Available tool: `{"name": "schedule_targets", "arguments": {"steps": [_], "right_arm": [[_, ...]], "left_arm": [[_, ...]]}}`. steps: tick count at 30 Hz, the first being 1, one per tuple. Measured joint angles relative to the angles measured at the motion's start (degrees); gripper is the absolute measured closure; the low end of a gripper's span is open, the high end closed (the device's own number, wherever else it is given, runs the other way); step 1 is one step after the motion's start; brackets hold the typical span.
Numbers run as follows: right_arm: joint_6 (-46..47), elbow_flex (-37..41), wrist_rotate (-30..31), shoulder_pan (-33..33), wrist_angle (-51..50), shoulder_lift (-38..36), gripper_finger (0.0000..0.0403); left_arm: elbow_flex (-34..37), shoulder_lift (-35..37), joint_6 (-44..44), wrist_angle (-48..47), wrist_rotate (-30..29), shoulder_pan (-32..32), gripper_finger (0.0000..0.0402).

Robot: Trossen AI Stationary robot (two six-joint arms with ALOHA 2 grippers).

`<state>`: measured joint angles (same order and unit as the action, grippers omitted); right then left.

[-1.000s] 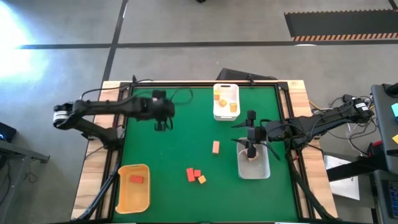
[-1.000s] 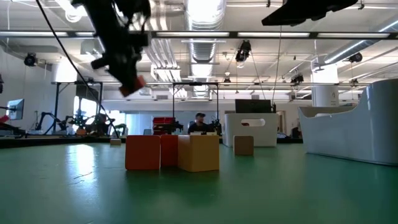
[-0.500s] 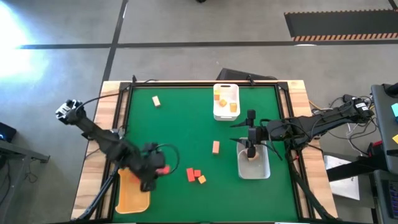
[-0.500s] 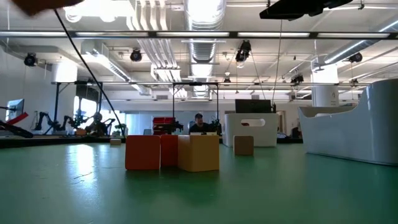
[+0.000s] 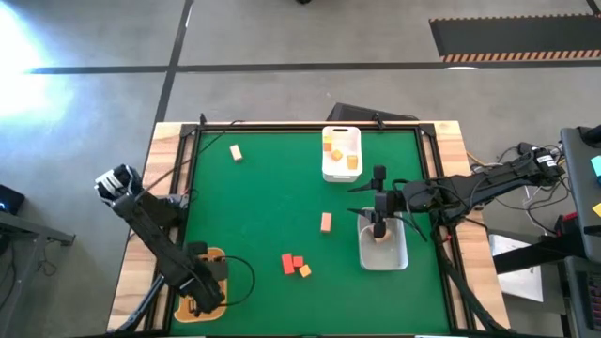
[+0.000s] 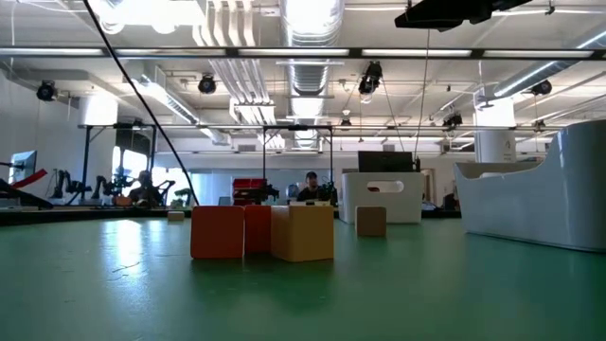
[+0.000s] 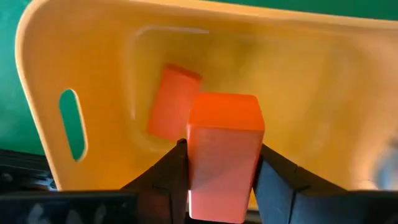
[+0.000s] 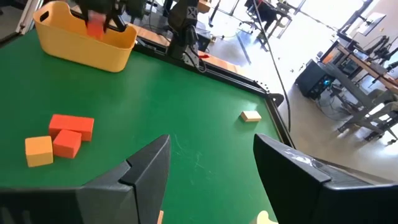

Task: Sort & place blocks by color
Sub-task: Put the orange block into the yellow bin, then adjust the yellow bin on the table

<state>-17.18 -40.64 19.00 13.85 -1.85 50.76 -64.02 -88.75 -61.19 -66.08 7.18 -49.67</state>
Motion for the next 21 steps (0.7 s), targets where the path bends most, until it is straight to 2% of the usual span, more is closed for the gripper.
{"name": "schedule_targets", "arguments": {"steps": [2,6,8,17,21], "right_arm": [[0.1,0.0,0.0,0.0,0.2,0.0,0.0184],[0.8,0.0,0.0,0.0,0.4,0.0,0.0184],[1.2,0.0,0.0,0.0,0.4,0.0,0.0184],[3.8,0.0,0.0,0.0,0.4,0.0,0.0184],[5.3,0.0,0.0,0.0,0.4,0.0,0.0184]], "left_arm": [[1.0,-1.8,0.0,0.0,-0.1,0.1,0.0258],[2.2,-5.0,0.7,-0.6,-0.1,-0.2,0.0174],[2.1,-5.7,1.4,-0.5,0.0,-0.3,0.0149],[-1.3,-5.6,1.6,-0.6,-0.4,-0.2,0.0132],[-3.7,-5.5,2.3,-0.9,-4.7,0.8,0.0131]]}}
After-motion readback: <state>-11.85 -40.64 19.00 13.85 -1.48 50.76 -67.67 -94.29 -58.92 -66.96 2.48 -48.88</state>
